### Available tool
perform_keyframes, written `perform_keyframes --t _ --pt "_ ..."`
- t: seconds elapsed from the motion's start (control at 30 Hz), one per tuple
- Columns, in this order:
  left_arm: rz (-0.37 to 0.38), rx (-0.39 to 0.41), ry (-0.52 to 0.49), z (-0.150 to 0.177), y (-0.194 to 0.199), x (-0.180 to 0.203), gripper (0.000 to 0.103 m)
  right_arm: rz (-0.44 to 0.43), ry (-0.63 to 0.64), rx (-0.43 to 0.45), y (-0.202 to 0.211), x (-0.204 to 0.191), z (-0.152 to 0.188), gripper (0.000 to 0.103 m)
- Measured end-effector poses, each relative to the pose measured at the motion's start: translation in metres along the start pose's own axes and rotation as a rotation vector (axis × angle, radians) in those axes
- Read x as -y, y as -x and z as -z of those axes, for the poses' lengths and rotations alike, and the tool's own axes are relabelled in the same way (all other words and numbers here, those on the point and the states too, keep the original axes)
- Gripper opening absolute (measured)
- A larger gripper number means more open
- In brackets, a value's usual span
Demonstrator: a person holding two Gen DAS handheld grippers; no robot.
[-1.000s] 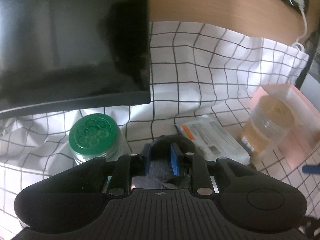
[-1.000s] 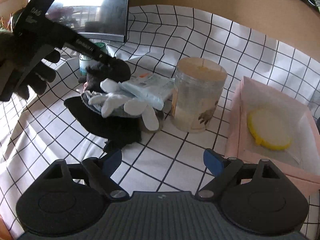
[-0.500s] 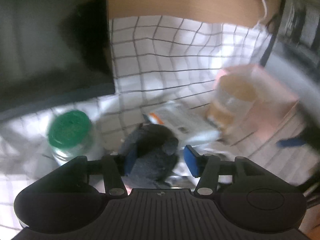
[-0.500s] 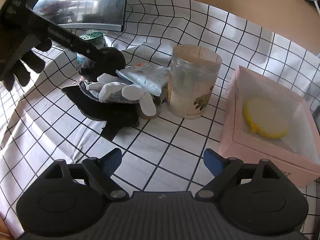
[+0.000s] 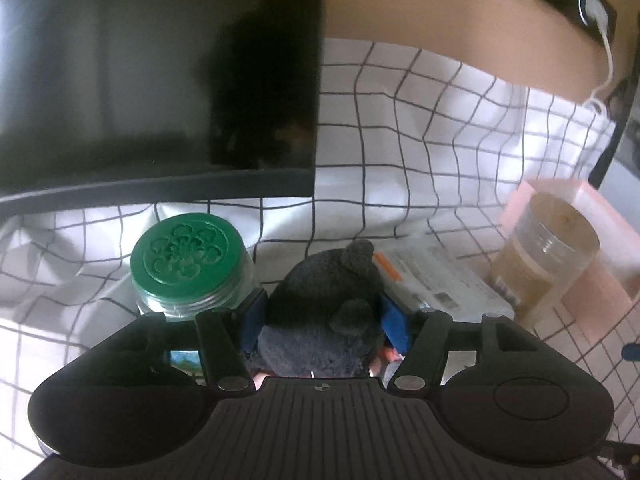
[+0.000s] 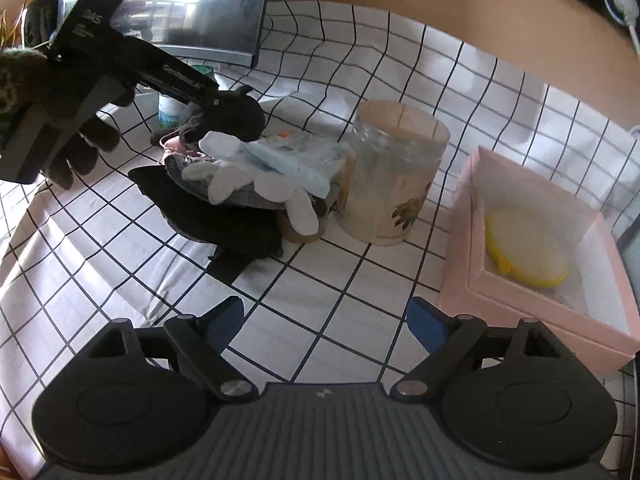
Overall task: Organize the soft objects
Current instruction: 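Grasp the white orange-striped packet with the right tool while the left tool lifts the bear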
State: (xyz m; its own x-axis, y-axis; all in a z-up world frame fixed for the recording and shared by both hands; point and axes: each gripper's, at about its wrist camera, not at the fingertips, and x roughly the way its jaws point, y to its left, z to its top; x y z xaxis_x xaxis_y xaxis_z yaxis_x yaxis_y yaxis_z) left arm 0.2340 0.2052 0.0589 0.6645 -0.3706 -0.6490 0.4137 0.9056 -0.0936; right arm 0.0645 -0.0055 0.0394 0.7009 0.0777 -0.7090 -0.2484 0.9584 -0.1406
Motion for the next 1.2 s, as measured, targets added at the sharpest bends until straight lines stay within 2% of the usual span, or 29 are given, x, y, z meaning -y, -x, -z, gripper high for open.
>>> perform_keyframes --t 0.17,0.37,0.43,0.57,0.67,0.73,0.8,0.9,0.97,1.03,1.1,1.2 --pt "0.038 0.008 0.019 0.005 -0.003 -0.006 0.068 0.007 -0.029 -0.013 -0.001 -0.003 0.005 0.091" --pt "0.023 -0.011 0.011 0.003 -0.004 -0.002 0.068 -0.015 -0.018 -0.037 -0.008 -0.006 -0.004 0.091" --pt "0.009 0.006 0.010 0.006 -0.004 0.001 0.067 -0.010 -0.040 0.008 -0.003 -0.003 -0.017 0.091" --pt "-0.021 0.060 0.008 0.018 0.010 0.007 0.059 -0.025 -0.088 0.105 0.007 0.004 -0.055 0.091" --pt "0.000 0.109 0.038 0.028 0.035 0.005 0.057 -0.055 -0.060 0.101 0.006 0.001 -0.097 0.091" --pt "0.027 0.131 0.073 0.034 0.053 0.001 0.057 -0.095 -0.055 0.043 0.000 0.006 -0.142 0.091" --pt "0.035 0.156 0.105 0.042 0.072 -0.004 0.057 -0.138 -0.073 -0.058 -0.015 0.013 -0.184 0.091" --pt "0.031 0.190 0.172 0.051 0.093 -0.012 0.057 -0.188 -0.142 -0.315 -0.070 0.027 -0.240 0.091" --pt "0.016 0.225 0.210 0.057 0.109 -0.020 0.057 -0.228 -0.194 -0.483 -0.113 0.034 -0.254 0.091" --pt "-0.004 0.254 0.236 0.063 0.122 -0.028 0.057 -0.208 -0.231 -0.597 -0.149 0.038 -0.256 0.091" --pt "-0.028 0.278 0.269 0.070 0.134 -0.039 0.057 -0.167 -0.244 -0.660 -0.175 0.035 -0.254 0.091" --pt "-0.074 0.288 0.329 0.082 0.146 -0.059 0.057 -0.162 -0.214 -0.723 -0.204 0.026 -0.250 0.091"
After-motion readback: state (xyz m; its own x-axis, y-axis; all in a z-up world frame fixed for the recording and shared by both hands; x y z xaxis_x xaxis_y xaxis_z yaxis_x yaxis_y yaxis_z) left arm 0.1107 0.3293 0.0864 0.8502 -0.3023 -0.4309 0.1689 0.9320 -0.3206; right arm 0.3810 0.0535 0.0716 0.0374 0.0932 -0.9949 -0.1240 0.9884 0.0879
